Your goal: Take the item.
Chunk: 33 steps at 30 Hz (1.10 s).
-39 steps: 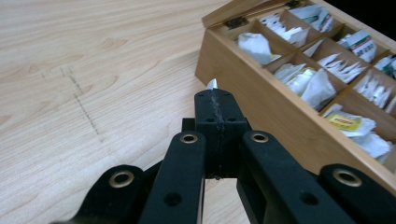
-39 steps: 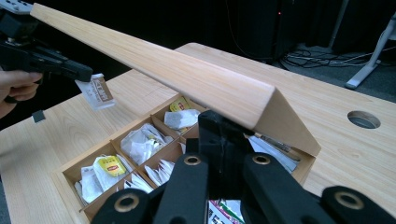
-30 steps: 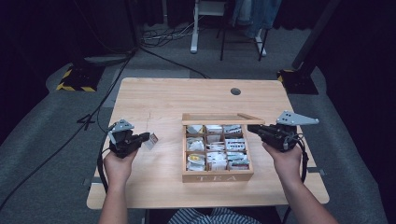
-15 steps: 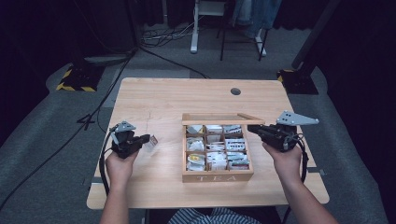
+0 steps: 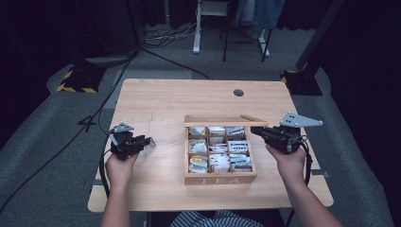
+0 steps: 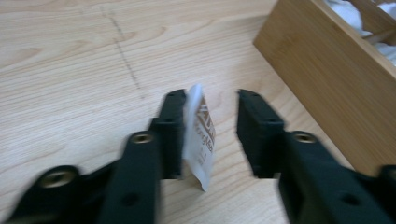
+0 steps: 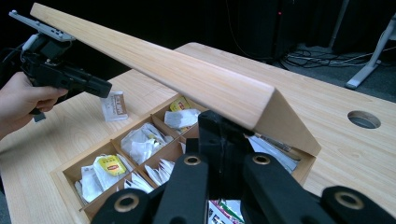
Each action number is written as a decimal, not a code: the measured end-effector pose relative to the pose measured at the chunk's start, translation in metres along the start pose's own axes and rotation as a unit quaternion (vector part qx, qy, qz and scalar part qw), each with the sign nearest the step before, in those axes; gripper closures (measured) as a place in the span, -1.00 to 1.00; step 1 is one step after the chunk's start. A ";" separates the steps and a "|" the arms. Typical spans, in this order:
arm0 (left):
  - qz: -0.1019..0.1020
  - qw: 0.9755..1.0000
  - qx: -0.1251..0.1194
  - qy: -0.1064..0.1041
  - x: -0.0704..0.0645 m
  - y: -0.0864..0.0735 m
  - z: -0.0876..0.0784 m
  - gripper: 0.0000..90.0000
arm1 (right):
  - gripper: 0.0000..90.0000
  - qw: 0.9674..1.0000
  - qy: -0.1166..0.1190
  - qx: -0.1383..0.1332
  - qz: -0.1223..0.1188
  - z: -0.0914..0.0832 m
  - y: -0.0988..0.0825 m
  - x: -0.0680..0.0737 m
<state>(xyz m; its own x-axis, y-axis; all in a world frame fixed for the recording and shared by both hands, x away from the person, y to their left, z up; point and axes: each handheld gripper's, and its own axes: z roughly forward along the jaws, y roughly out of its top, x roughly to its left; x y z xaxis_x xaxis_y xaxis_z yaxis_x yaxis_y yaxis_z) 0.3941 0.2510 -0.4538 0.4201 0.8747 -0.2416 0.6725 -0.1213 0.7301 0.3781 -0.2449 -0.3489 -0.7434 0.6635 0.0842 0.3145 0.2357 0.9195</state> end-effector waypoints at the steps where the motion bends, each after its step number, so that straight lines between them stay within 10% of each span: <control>1: -0.003 1.000 -0.001 0.005 0.001 0.000 -0.001 0.21 | 1.00 1.000 0.000 0.000 0.000 0.000 0.000 0.000; 6: -0.010 1.000 -0.005 0.011 0.001 0.002 -0.005 -0.10 | 1.00 1.000 0.000 0.000 0.000 0.000 0.000 0.000; 14: 0.043 0.999 -0.003 -0.007 -0.028 0.015 -0.019 -0.18 | 1.00 1.000 0.001 0.002 -0.002 0.000 0.000 0.000; 33: 0.144 0.988 0.019 -0.058 -0.095 -0.012 -0.034 -0.19 | 1.00 1.000 0.000 0.005 0.000 0.000 0.000 0.001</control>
<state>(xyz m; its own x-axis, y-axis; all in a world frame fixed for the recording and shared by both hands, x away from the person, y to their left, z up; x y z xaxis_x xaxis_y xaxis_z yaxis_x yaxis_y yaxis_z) 0.3256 0.1849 -0.4177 0.6626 0.7421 -0.1013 0.5365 -0.3758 0.7556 0.3776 -0.2448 -0.3484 -0.7441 0.6627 0.0840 0.3202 0.2435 0.9155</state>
